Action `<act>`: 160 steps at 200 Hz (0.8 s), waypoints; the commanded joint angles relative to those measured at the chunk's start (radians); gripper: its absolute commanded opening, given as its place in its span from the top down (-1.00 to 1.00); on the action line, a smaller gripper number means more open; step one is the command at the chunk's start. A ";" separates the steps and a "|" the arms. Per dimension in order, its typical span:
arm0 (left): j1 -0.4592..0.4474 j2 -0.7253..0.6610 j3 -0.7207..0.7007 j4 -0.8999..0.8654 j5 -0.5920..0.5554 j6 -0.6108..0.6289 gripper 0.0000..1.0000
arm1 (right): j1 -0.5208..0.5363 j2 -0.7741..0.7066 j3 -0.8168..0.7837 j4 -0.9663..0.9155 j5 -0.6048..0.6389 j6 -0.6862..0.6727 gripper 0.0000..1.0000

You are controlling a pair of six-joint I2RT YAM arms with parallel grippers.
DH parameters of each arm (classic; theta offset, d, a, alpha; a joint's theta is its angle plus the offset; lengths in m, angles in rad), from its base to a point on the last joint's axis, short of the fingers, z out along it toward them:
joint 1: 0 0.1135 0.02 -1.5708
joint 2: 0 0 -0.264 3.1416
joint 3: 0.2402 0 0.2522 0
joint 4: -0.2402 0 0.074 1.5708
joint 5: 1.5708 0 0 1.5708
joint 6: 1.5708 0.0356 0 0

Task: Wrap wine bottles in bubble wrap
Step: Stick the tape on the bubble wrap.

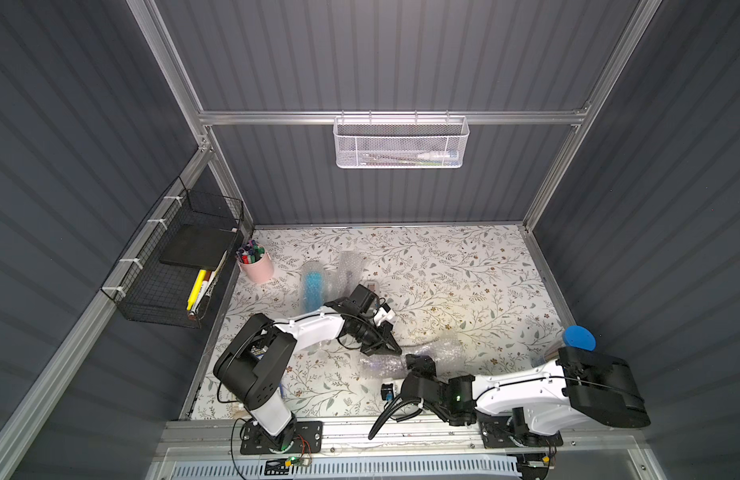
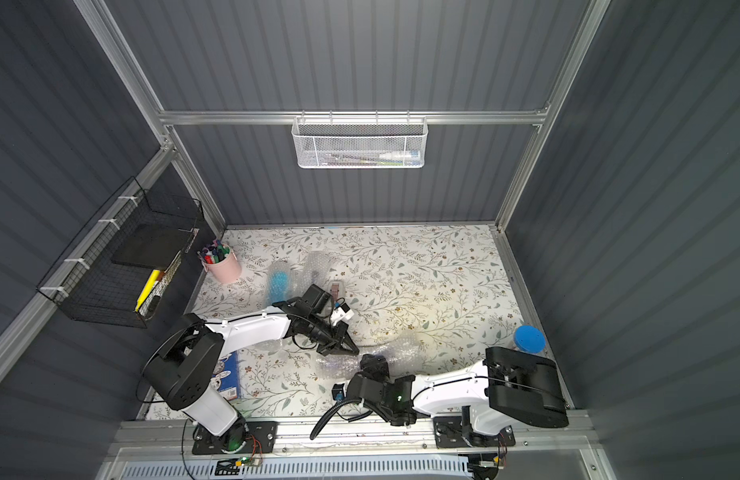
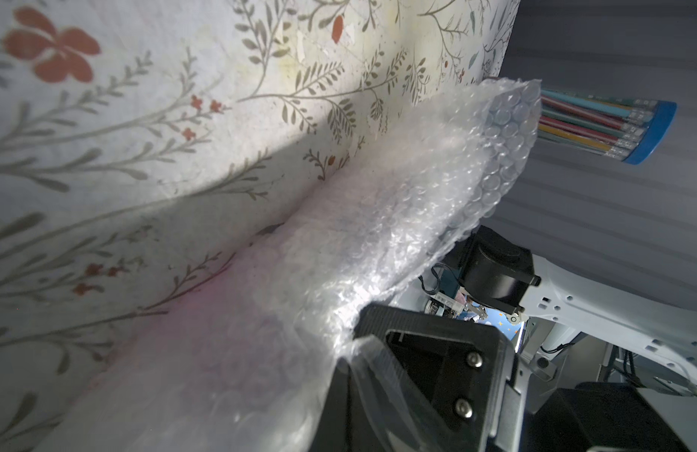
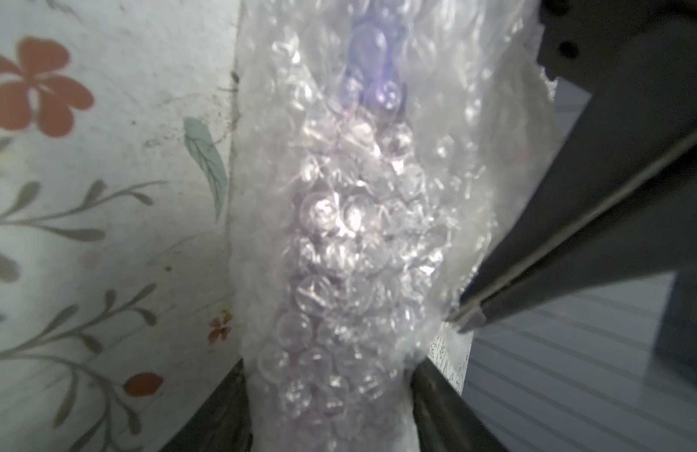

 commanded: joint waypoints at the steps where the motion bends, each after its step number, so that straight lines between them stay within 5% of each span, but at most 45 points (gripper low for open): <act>1: -0.017 -0.001 -0.020 0.015 0.025 -0.013 1.00 | 0.006 0.025 -0.018 -0.131 -0.069 0.022 -0.23; 79: -0.035 -0.015 -0.061 -0.031 -0.012 0.002 1.00 | 0.005 0.027 -0.005 -0.133 -0.076 0.037 -0.23; 132: -0.035 0.035 -0.040 -0.115 -0.127 0.068 1.00 | -0.010 -0.118 0.009 -0.132 -0.142 0.117 -0.66; 160: -0.035 0.054 -0.034 -0.109 -0.154 0.073 1.00 | -0.086 -0.293 0.024 -0.189 -0.301 0.190 -0.76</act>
